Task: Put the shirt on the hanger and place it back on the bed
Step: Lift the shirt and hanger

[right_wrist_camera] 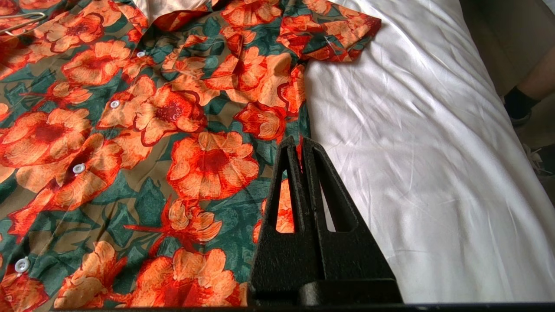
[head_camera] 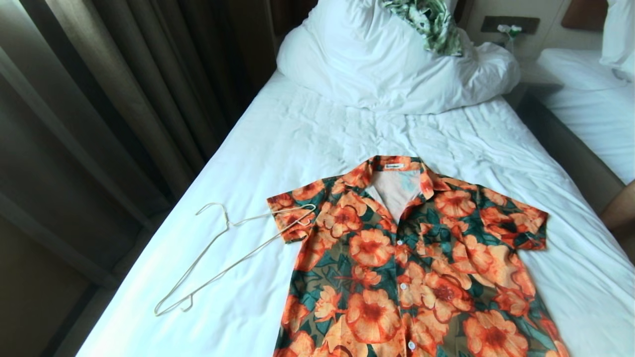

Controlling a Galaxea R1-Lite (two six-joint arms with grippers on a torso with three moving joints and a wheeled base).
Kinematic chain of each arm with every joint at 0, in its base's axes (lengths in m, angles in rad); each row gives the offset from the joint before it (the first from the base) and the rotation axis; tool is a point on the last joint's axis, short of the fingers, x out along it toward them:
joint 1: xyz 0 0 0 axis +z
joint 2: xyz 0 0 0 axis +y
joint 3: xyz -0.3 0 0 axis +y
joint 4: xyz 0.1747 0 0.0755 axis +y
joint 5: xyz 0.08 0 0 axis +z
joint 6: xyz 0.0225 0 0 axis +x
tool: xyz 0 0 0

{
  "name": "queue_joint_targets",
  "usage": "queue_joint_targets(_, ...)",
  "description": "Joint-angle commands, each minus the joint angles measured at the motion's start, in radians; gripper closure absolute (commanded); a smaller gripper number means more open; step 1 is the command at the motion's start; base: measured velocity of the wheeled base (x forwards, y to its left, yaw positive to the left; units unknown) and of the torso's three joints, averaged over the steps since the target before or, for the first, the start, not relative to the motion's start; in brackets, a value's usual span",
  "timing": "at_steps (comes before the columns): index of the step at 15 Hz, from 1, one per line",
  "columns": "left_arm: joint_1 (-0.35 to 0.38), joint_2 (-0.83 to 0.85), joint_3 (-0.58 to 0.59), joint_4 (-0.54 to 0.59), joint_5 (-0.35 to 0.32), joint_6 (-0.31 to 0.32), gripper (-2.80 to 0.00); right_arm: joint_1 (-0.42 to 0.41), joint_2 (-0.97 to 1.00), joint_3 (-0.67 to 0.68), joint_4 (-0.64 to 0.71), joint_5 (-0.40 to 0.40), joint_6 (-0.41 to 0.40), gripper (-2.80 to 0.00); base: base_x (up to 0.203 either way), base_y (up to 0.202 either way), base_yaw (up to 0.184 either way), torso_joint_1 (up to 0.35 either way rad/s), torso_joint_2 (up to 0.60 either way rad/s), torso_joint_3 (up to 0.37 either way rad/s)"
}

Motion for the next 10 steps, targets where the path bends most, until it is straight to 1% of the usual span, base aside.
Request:
queue_joint_targets(1, 0.0, 0.001, 0.0, 0.0, -0.001, 0.001, 0.0, 0.0, -0.002, 0.0, -0.001, 0.0, -0.001, 0.0, 0.0, 0.0, 0.0, 0.0, 0.0, 0.0)
queue_joint_targets(8, 0.0, 0.001, 0.0, 0.0, 0.0, 0.001, 0.0, 0.0, -0.002, 0.0, -0.001, 0.0, -0.001, 0.0, 0.0, 0.0, 0.0, 0.0, 0.0, 0.0)
queue_joint_targets(10, 0.0, 0.001, 0.0, 0.0, 0.006, -0.01, 0.0, 0.0, -0.002, 0.0, -0.001, 0.0, -0.001, 0.0, 0.0, 0.0, 0.0, 0.0, 0.0, 0.0)
